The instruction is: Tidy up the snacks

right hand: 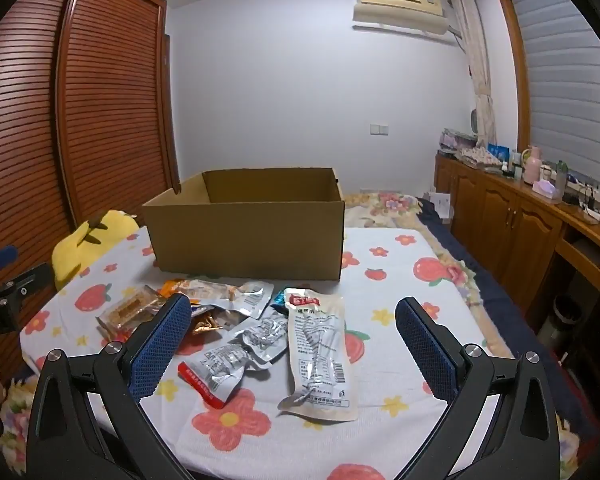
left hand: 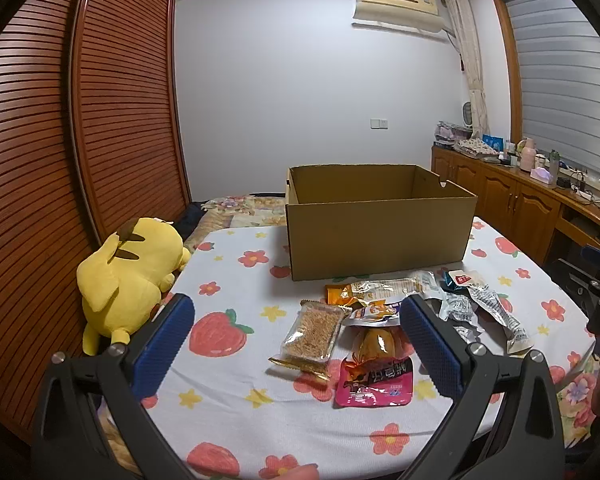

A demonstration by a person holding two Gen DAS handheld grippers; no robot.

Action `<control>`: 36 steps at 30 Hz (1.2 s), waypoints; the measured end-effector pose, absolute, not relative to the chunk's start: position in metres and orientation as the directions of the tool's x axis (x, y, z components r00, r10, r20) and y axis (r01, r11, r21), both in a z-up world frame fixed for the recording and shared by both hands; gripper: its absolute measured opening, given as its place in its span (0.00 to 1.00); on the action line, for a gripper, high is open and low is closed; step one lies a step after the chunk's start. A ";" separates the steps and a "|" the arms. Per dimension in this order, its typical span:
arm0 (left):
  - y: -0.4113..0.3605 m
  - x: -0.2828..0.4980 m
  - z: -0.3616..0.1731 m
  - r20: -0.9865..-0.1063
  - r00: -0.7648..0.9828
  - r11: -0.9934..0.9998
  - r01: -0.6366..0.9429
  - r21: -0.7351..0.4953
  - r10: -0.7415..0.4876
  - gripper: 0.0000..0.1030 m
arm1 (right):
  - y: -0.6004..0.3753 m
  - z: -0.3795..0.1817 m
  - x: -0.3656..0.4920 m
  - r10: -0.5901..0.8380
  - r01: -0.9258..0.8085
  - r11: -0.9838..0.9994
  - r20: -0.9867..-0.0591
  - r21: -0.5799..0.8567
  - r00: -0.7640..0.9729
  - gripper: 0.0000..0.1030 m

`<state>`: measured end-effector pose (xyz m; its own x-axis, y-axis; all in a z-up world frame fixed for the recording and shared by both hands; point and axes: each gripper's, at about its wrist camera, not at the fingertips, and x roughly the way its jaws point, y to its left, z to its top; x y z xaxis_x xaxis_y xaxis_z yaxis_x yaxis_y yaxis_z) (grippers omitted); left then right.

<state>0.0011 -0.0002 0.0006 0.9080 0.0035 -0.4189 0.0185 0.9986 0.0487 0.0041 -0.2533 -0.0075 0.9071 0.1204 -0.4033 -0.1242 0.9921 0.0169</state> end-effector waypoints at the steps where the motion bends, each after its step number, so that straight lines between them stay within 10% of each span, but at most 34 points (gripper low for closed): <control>1: 0.001 0.002 0.002 -0.419 0.908 0.999 0.019 0.048 0.003 1.00 | -0.253 -0.008 0.004 0.120 -0.124 0.992 -0.403 0.017 0.907 1.00; 36: 0.002 -0.006 0.016 -0.401 0.916 0.999 0.022 0.047 -0.002 1.00 | -0.253 -0.004 0.004 0.125 -0.128 0.992 -0.400 0.020 0.908 1.00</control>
